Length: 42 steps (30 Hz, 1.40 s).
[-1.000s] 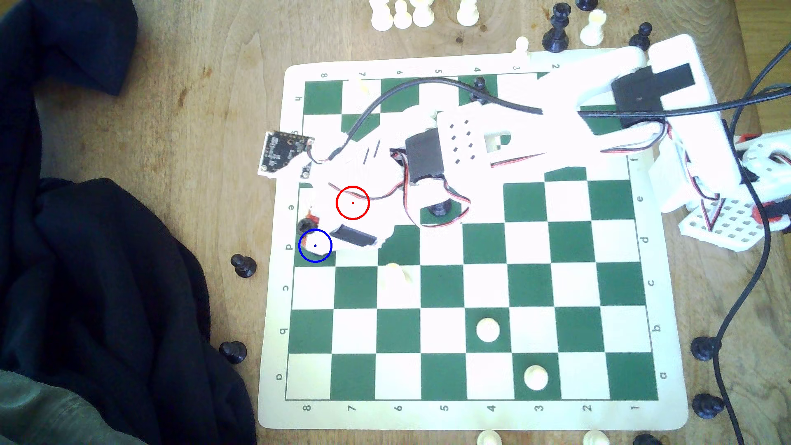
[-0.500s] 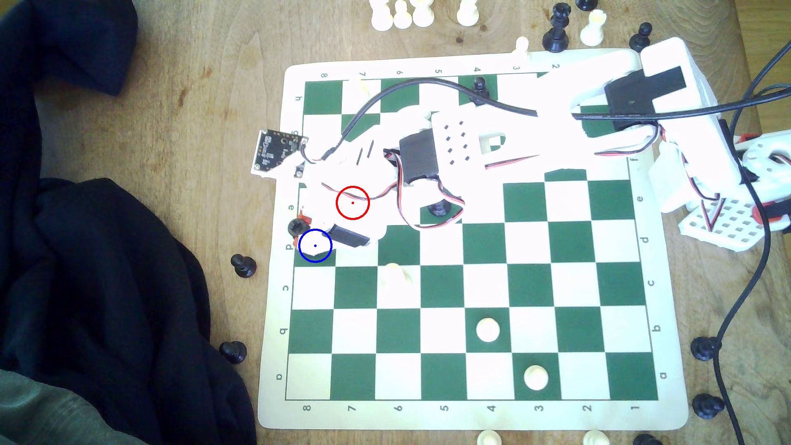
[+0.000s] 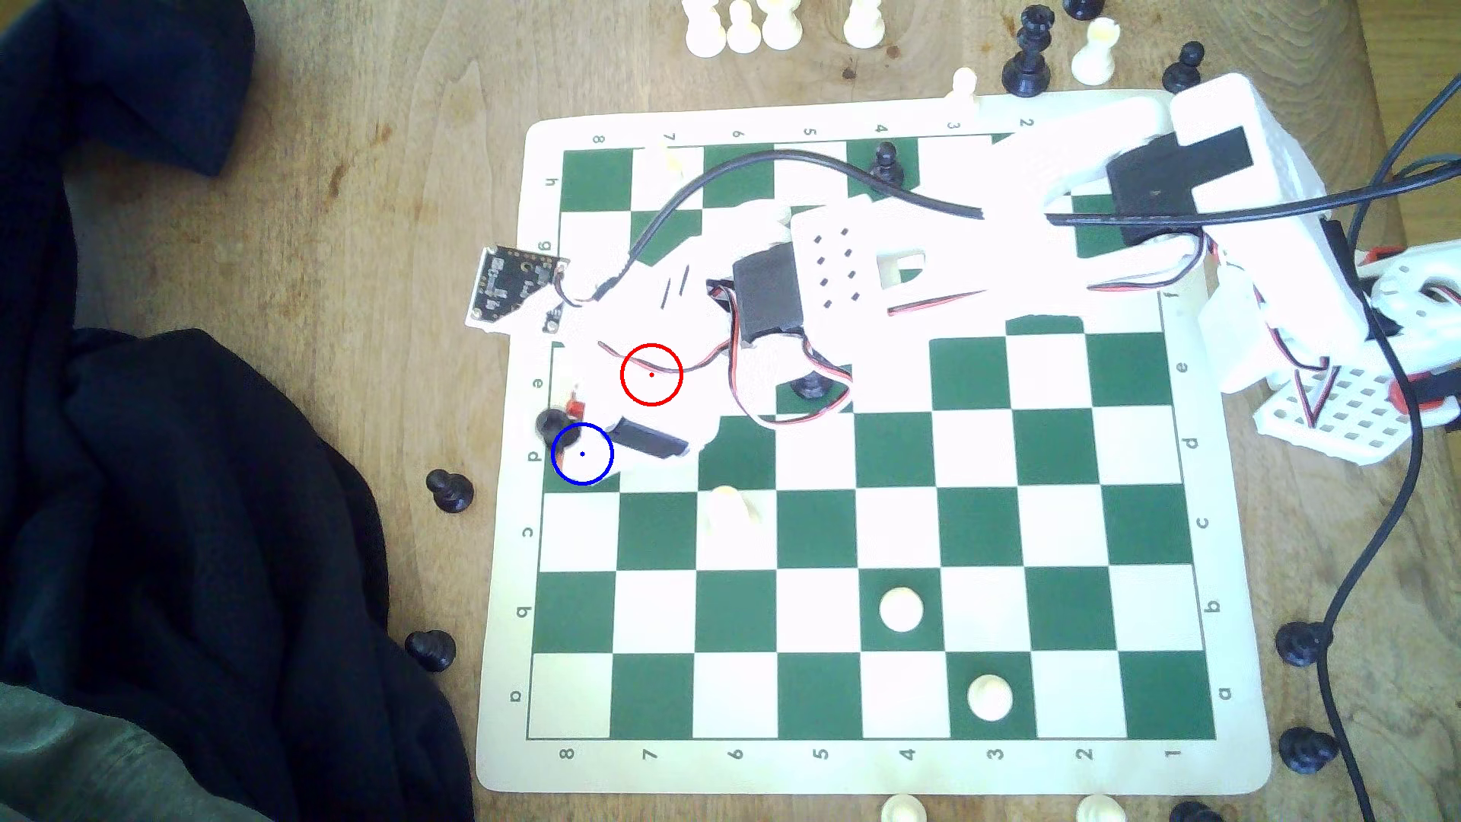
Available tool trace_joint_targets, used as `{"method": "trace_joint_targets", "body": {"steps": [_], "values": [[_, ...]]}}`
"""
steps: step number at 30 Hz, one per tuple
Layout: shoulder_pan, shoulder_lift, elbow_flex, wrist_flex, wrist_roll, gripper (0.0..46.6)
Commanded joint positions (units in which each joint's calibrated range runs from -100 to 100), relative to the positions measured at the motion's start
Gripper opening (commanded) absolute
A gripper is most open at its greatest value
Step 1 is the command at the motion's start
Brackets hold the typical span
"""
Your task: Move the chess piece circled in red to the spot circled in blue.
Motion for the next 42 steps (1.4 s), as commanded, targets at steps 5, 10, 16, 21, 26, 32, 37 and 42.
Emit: {"method": "trace_joint_targets", "body": {"steps": [5, 10, 16, 21, 26, 32, 37, 42], "values": [[0.22, -12.28, 1.38, 3.58, 0.98, 21.8], [-0.17, -24.67, 8.27, 8.33, 1.27, 22.2], [0.30, -44.54, 25.77, 11.69, 2.39, 22.5], [-0.72, -58.63, 38.83, 13.58, 3.03, 21.4], [-1.42, -71.87, 50.25, 14.72, 3.22, 21.6], [-1.82, -86.39, 64.03, 15.05, 3.42, 21.6], [-1.58, -100.48, 78.17, 14.23, 4.59, 18.8], [-0.80, -106.16, 94.67, -11.90, 5.47, 2.9]]}}
